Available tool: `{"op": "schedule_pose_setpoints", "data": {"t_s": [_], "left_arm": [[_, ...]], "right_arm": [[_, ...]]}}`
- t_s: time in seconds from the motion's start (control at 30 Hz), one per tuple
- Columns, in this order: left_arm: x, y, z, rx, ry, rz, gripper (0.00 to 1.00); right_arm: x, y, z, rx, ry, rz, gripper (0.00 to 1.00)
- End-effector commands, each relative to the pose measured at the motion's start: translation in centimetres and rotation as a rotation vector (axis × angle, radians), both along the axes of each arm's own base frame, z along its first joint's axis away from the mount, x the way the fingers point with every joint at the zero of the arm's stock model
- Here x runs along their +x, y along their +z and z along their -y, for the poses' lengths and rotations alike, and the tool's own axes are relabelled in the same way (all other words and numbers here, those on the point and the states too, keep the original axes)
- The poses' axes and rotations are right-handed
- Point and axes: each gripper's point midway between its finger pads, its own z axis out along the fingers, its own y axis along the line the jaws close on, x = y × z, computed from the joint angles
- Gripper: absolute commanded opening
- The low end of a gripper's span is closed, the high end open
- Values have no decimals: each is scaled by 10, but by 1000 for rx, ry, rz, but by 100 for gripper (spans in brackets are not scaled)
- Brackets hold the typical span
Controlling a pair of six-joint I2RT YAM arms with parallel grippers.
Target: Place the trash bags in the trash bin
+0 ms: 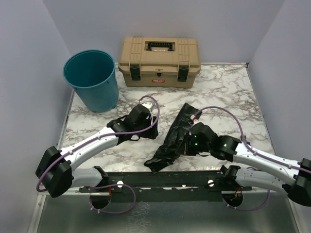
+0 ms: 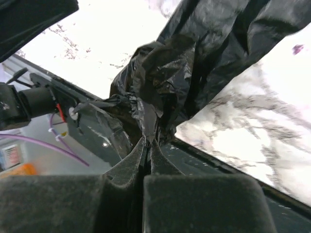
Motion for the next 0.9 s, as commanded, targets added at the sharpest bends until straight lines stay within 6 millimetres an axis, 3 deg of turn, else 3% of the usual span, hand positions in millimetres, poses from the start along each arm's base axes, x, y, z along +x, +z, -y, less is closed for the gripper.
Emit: {"op": "schedule_pose_setpoints", "data": {"t_s": [0.0,0.1,0.23,0.3,0.33,0.37,0.43,0.47,0.57,0.63,0.8,0.87], "left_arm": [[1,20,4,-60,-7,45,67],[3,42,15,-135,-36,92,67],[1,81,36,-264,-124,155,67],[-1,97,42,-316,-151,182,67],[-2,102,44,-335,-161,193,67],[-3,105,44,-349,-166,205,67],[-3,107,44,-361,-168,221,67],[-4,107,44,-363,-171,222,67],[-7,101,46,-363,-192,205,67],[-9,97,47,-364,-203,188,68],[-27,101,66,-449,-345,158,77],[-36,94,74,-456,-429,123,77]], "right_arm": [[24,43,30,-106,85,342,1],[26,92,35,-21,196,626,1],[-4,178,33,266,355,1035,1],[-7,195,40,315,324,1102,1],[-2,187,41,290,300,1079,1],[11,167,43,209,252,1021,1],[41,100,61,-65,105,785,1],[46,75,64,-145,63,671,1],[48,40,63,-235,-43,455,1],[52,43,60,-243,-94,407,1],[70,92,43,-133,-122,536,1],[76,101,42,-150,-125,562,1]]}}
